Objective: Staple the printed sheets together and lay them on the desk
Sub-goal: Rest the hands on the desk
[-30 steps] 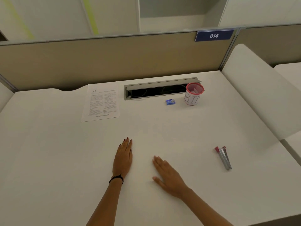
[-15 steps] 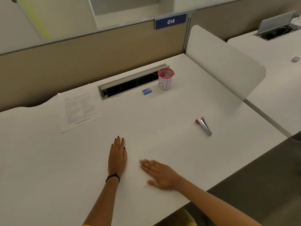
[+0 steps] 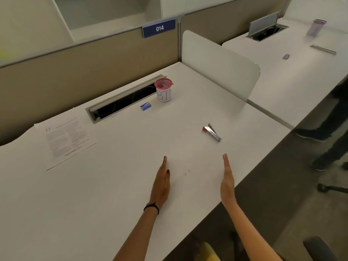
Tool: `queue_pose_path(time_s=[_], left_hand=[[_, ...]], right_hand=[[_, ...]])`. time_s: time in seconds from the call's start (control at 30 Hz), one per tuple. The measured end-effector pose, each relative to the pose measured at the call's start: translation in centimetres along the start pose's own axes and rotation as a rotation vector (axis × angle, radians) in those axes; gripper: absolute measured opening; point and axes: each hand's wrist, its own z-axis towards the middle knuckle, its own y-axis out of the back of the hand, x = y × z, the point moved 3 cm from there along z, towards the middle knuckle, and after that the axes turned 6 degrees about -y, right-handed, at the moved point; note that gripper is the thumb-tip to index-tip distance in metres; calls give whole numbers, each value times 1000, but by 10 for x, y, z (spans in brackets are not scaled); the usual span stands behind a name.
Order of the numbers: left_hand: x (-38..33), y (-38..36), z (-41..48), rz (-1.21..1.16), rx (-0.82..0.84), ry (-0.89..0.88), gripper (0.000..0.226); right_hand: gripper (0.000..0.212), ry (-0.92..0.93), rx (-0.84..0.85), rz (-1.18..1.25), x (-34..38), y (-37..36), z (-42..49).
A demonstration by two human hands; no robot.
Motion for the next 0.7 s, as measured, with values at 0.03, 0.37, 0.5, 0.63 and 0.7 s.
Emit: queue_pose_path(time_s=[0.03,0.37,0.5,0.63,0.7], left_hand=[[-6,-6,2,-30,12,-4,48],[-19,-41,33,322,295,-262,51],[-16,-58,37,499,409,-423,59],[-20,-83,30,563,471,-477,69],[-27,-97,26,563,517,-490,71]], right_hand=[[42,-18,-60,74,-3,10,-1],[46,-49,-531,415,-36,14,-31],[44,-193,-595,699,-52,1,-35],[44,-356,-538,851,-67,1,-34],[45,-380,-539,957,-66,2,-35]])
